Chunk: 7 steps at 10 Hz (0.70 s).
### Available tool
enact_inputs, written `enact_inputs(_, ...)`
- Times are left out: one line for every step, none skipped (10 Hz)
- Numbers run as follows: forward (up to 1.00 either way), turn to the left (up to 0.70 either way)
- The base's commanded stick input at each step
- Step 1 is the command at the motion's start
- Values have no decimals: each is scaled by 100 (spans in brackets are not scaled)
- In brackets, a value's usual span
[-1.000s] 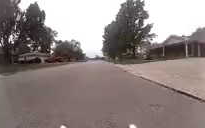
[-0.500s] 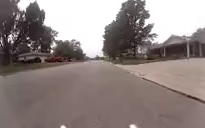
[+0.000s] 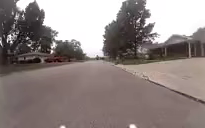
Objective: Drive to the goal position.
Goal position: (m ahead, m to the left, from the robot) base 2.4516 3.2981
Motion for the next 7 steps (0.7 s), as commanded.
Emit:
enact_inputs(50, 0)
enact_inputs(50, 0)
enact_inputs(50, 0)
enact_inputs(50, 0)
enact_inputs(50, 0)
enact_inputs(50, 0)
enact_inputs(50, 0)
